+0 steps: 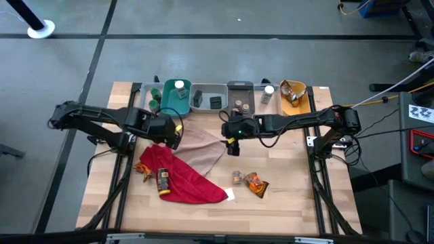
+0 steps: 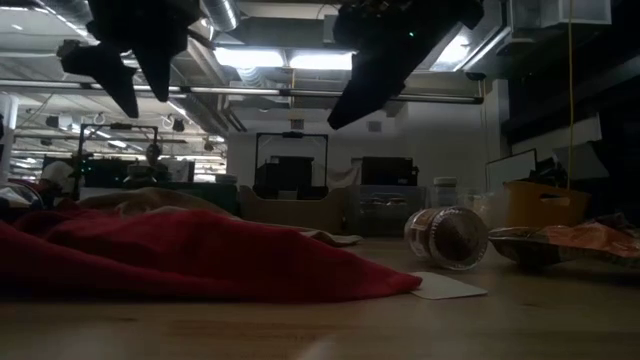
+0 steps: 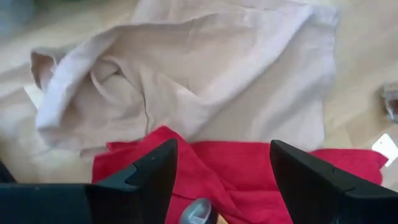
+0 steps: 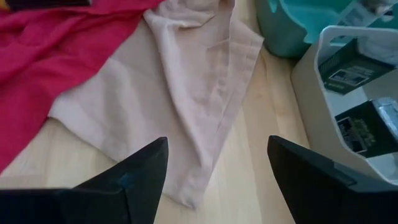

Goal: Sort spices by type
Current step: Put the white seasoning bottle into the transparent bin

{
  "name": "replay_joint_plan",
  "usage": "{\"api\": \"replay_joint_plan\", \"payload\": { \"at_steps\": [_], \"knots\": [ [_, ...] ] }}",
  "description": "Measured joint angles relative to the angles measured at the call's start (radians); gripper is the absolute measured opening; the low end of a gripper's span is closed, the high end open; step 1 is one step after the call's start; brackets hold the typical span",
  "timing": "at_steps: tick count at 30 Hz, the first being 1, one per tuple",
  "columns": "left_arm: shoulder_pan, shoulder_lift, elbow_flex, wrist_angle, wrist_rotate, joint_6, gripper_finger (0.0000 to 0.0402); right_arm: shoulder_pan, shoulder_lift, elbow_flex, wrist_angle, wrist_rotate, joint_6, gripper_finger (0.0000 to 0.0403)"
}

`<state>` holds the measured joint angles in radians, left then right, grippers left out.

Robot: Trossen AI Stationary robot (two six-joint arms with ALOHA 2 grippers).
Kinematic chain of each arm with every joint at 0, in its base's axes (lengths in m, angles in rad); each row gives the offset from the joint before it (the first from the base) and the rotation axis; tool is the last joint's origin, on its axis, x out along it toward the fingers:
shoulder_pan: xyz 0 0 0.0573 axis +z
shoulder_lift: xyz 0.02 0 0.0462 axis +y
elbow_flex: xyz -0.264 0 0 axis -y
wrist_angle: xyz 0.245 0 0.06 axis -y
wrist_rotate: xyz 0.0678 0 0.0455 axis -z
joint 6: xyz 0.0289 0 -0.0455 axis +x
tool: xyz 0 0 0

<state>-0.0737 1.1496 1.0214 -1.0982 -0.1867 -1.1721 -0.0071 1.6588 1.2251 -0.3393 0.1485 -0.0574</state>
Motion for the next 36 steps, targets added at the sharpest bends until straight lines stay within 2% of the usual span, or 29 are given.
{"api": "replay_joint_plan", "payload": {
  "at_steps": [5,12,17,20,27,30,36],
  "knots": [
    [0.023,0.000,0.000,0.002,0.000,0.080,0.0239,0.000,0.000,0.000,0.031,0.037,0.000,0.0276],
    [0.015,0.000,0.000,0.003,-0.008,0.096,0.0239,0.000,0.000,0.000,0.032,0.039,0.000,0.0276],
    [0.071,0.000,0.000,0.050,-0.170,0.107,0.0239,0.000,0.001,0.000,0.064,0.040,0.000,0.0276],
    [0.149,0.000,0.000,0.135,-0.239,0.217,0.0239,0.000,0.001,0.000,0.085,0.039,0.000,0.0276],
    [0.409,0.035,0.000,0.411,-0.245,0.627,0.0239,0.000,0.001,0.001,0.110,0.039,0.000,0.0276],
    [0.522,0.068,0.000,0.449,-0.234,0.769,0.0239,0.000,0.001,0.001,0.103,0.039,0.000,0.0276],
    [0.708,0.167,0.000,0.472,-0.170,0.934,0.0239,0.000,0.001,0.001,0.105,0.039,0.000,0.0276]
  ]
}}
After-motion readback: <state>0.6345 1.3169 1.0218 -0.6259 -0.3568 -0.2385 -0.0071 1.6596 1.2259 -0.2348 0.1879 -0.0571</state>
